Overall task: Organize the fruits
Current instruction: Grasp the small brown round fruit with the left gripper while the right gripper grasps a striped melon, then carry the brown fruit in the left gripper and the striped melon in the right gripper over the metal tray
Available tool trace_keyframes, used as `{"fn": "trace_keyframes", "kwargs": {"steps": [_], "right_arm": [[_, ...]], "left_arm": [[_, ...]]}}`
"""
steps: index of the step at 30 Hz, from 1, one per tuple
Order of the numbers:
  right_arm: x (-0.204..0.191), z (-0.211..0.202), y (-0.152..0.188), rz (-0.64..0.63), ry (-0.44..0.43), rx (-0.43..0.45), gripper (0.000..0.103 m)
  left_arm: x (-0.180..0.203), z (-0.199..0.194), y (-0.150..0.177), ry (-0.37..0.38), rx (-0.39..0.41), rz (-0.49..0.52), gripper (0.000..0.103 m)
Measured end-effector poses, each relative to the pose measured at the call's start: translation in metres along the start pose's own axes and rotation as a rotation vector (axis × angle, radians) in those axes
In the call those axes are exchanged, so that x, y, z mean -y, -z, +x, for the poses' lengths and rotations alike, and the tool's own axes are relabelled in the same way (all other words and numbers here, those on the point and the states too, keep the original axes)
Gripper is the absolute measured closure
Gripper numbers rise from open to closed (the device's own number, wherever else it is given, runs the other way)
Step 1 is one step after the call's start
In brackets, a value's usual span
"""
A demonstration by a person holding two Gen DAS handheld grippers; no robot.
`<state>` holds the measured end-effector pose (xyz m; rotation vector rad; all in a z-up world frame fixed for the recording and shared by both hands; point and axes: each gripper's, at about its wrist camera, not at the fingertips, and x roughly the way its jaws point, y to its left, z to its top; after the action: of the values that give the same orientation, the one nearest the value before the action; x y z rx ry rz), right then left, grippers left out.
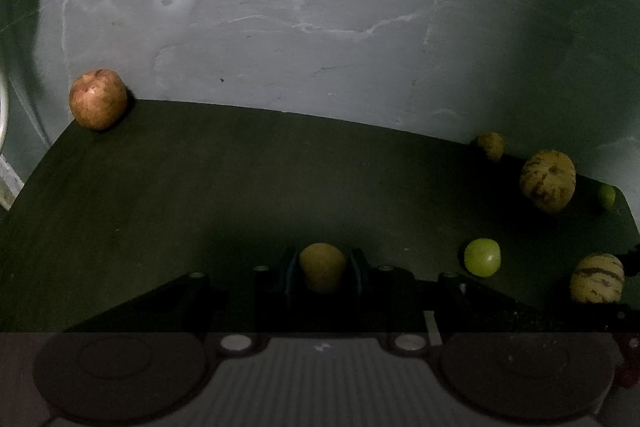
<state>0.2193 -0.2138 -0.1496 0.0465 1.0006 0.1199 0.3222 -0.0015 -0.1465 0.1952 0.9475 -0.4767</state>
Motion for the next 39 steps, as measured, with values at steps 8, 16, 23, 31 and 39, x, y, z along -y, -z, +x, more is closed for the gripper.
{"fn": "trace_keyframes", "kwargs": {"steps": [8,16,23,31,39], "right_arm": [[0.001,-0.001,-0.001,0.032,-0.017,0.014,0.048],[-0.002,-0.01,-0.009,0.036,-0.048,0.038,0.048],[-0.002,-0.033,-0.019,0.021,-0.083,0.088,0.048],[0.001,-0.072,-0.03,-0.021,-0.126,0.161,0.048],[0.0,-0.111,-0.032,-0.099,-0.199,0.213,0.048]], "left_arm": [[0.016,-0.008,0.002,0.011,0.004,0.014,0.074],[0.047,-0.026,0.009,0.022,0.024,0.041,0.074],[0.067,-0.049,0.012,0.019,0.055,0.019,0.074],[0.08,-0.087,0.017,-0.022,0.111,-0.042,0.074],[0.095,-0.135,0.031,-0.089,0.17,-0.106,0.074]]}}
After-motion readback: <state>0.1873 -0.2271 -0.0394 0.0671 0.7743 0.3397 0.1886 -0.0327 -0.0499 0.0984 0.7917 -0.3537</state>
